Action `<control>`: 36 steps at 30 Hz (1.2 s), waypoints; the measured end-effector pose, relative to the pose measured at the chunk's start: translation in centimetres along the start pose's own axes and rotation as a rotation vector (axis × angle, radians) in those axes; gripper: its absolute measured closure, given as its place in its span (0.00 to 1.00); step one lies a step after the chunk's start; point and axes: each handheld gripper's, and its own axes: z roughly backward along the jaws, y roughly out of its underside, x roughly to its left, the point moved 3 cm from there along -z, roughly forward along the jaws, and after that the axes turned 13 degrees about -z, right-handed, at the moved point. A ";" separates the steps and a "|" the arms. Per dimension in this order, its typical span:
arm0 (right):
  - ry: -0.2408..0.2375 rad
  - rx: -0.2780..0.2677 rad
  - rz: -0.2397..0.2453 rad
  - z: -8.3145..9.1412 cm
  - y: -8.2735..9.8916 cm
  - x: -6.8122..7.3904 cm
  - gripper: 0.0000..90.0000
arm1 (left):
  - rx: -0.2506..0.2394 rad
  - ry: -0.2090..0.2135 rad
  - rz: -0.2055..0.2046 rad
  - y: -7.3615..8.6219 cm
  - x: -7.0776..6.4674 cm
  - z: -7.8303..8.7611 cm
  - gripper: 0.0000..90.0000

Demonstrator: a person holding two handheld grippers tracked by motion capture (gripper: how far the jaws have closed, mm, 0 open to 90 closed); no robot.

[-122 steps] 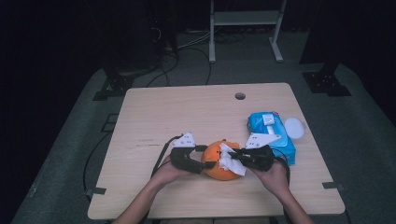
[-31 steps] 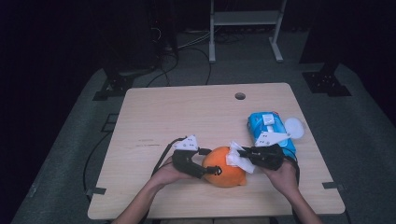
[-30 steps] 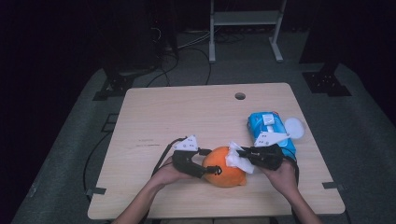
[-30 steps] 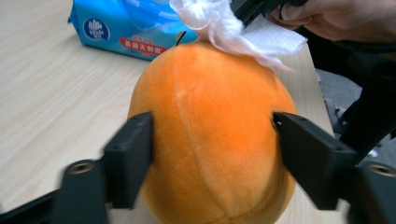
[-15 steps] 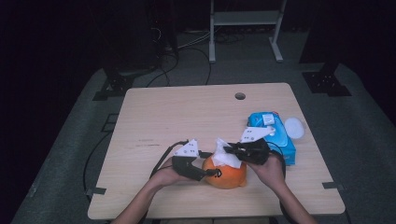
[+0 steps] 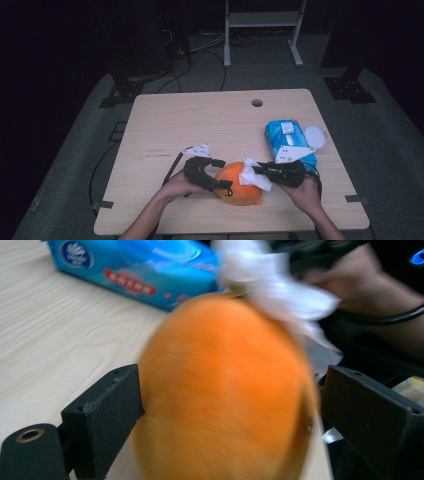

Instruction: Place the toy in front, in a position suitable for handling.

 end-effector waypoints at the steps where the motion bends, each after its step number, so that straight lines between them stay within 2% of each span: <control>1: -0.012 -0.003 0.010 0.1 0.0 0.4 0.92 | 0.011 0.012 0.009 0.1 -0.1 -0.3 0.08; 2: -0.015 -0.001 0.018 0.1 0.0 0.7 0.92 | 0.016 0.024 0.017 0.3 -0.2 -0.8 0.08; 4: -0.022 0.000 0.024 0.1 0.0 0.9 0.92 | 0.010 0.018 0.007 0.4 -0.5 -1.4 0.08; 5: -0.031 0.000 0.019 0.1 -0.1 0.9 0.92 | 0.006 0.013 -0.004 0.4 -0.5 -1.4 0.12; 6: -0.034 0.000 0.015 0.0 -0.1 0.8 0.92 | -0.003 0.003 -0.020 0.2 -0.5 -1.3 0.19; 8: -0.032 -0.005 0.007 0.0 -0.3 0.6 0.92 | -0.027 -0.043 -0.108 -0.3 -0.6 -0.8 0.35; 11: -0.021 -0.047 0.012 0.4 -1.5 0.5 0.92 | -0.061 -0.148 -0.265 -1.4 -1.1 -0.2 0.41; 14: -0.019 -0.095 0.017 0.4 -2.8 0.3 0.92 | -0.075 -0.173 -0.335 -1.7 -1.2 0.1 0.41; 15: -0.016 -0.098 0.020 0.2 -3.0 0.2 0.92 | -0.055 -0.179 -0.354 -1.3 -1.1 0.0 0.41; 16: 0.005 -0.089 0.027 -0.1 -3.1 -0.2 0.92 | -0.031 -0.177 -0.355 -0.9 -0.9 -0.2 0.41; 17: 0.024 -0.071 0.028 -0.4 -2.9 -0.6 0.92 | -0.027 -0.176 -0.357 -0.6 -0.8 -0.2 0.40; 18: 0.030 -0.062 0.021 -0.6 -2.8 -0.9 0.92 | -0.047 -0.167 -0.342 -0.2 -0.5 0.0 0.40; 20: 0.041 -0.031 -0.017 -1.2 -1.7 -2.1 0.92 | -0.029 -0.162 -0.309 0.0 0.0 0.4 0.37; 22: 0.039 -0.021 -0.047 -1.3 -0.8 -2.6 0.92 | -0.020 -0.161 -0.237 0.2 0.4 0.8 0.28; 24: 0.048 -0.011 -0.049 -1.0 -0.2 -2.7 0.92 | -0.025 -0.147 -0.169 0.0 0.6 0.9 0.19; 25: 0.049 -0.008 -0.046 -0.8 0.0 -2.5 0.92 | -0.031 -0.144 -0.153 -0.2 0.6 1.0 0.16; 26: 0.046 -0.010 -0.043 -0.7 0.1 -2.2 0.92 | -0.037 -0.140 -0.150 -0.3 0.6 0.9 0.16; 28: 0.056 -0.007 -0.026 -0.7 0.1 -1.7 0.92 | -0.026 -0.137 -0.183 -0.2 0.3 0.8 0.25; 31: 0.069 -0.026 0.019 -0.7 -0.5 -0.6 0.92 | -0.019 -0.146 -0.204 -0.1 0.0 0.7 0.35; 33: 0.047 -0.046 0.039 -0.9 -1.3 0.3 0.92 | 0.000 -0.161 -0.214 -0.3 -0.2 0.6 0.37; 35: 0.060 -0.038 0.074 -1.2 -1.6 0.8 0.92 | 0.016 -0.171 -0.216 -0.3 -0.2 0.7 0.38; 36: 0.062 -0.036 0.077 -1.2 -1.5 0.8 0.92 | 0.013 -0.169 -0.212 -0.2 -0.2 0.8 0.38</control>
